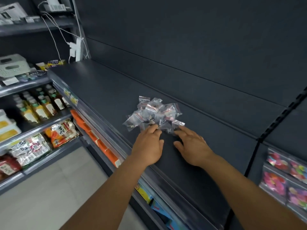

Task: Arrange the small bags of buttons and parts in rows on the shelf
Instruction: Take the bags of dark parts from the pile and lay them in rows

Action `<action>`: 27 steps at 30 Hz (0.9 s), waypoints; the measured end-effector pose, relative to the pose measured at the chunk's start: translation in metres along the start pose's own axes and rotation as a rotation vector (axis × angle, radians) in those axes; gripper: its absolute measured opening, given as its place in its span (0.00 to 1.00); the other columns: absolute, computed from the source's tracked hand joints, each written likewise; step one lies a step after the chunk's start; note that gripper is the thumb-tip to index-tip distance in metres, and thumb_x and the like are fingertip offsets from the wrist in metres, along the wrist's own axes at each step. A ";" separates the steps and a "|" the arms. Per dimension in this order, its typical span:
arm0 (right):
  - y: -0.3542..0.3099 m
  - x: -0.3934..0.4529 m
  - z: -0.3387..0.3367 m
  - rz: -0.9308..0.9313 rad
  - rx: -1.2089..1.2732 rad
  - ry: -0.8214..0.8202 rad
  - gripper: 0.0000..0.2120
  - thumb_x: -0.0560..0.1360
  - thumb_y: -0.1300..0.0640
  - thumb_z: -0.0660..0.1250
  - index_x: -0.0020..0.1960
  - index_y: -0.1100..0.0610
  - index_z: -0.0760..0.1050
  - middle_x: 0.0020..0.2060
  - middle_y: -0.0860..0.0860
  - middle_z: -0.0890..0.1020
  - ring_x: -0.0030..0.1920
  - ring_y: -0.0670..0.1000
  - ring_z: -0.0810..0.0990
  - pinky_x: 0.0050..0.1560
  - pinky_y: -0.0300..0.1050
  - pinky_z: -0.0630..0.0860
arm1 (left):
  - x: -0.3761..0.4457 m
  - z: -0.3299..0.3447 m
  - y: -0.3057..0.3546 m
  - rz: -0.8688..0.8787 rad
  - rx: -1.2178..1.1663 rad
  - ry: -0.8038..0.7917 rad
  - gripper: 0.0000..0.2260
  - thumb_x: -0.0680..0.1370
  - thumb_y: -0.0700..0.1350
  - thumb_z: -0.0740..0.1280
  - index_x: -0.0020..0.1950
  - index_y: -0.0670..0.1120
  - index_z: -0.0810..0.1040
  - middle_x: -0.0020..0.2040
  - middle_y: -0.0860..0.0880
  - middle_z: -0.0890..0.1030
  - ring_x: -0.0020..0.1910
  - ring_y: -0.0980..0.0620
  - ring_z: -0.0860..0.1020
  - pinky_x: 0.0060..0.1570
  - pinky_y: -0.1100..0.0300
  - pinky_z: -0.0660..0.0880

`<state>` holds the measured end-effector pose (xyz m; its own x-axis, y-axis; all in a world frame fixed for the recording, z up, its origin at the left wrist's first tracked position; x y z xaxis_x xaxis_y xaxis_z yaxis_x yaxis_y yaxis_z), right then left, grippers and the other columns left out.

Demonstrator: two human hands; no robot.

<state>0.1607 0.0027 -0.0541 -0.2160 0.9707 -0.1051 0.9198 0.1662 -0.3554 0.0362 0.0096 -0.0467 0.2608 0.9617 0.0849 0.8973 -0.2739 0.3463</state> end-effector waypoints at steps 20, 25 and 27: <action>0.045 -0.038 -0.016 0.656 0.354 0.281 0.16 0.70 0.60 0.69 0.56 0.57 0.72 0.46 0.52 0.79 0.46 0.53 0.77 0.40 0.43 0.74 | 0.022 -0.011 -0.007 -0.042 -0.122 0.064 0.16 0.73 0.55 0.69 0.55 0.48 0.75 0.57 0.46 0.76 0.59 0.44 0.69 0.57 0.53 0.67; 0.044 -0.045 -0.018 0.638 0.485 0.383 0.08 0.69 0.62 0.68 0.42 0.51 0.73 0.33 0.45 0.75 0.35 0.48 0.74 0.28 0.37 0.66 | 0.025 -0.003 -0.005 -0.050 -0.318 -0.014 0.15 0.72 0.48 0.72 0.54 0.45 0.74 0.49 0.47 0.81 0.54 0.44 0.75 0.55 0.49 0.72; 0.042 -0.052 -0.021 0.610 0.546 0.442 0.08 0.70 0.61 0.68 0.45 0.50 0.75 0.34 0.44 0.76 0.34 0.44 0.74 0.28 0.36 0.66 | 0.024 -0.003 0.002 0.005 -0.306 -0.043 0.07 0.73 0.46 0.70 0.47 0.45 0.77 0.44 0.47 0.81 0.49 0.43 0.77 0.50 0.50 0.74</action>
<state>0.2176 -0.0375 -0.0440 0.5022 0.8596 -0.0940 0.5274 -0.3906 -0.7545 0.0428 0.0325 -0.0411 0.2855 0.9570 0.0503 0.7486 -0.2555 0.6119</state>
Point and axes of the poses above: each hand's wrist, its own x-axis towards the middle knuckle, its own z-axis out of the palm, y = z × x, the point moved 10 cm from there along x, towards the middle knuckle
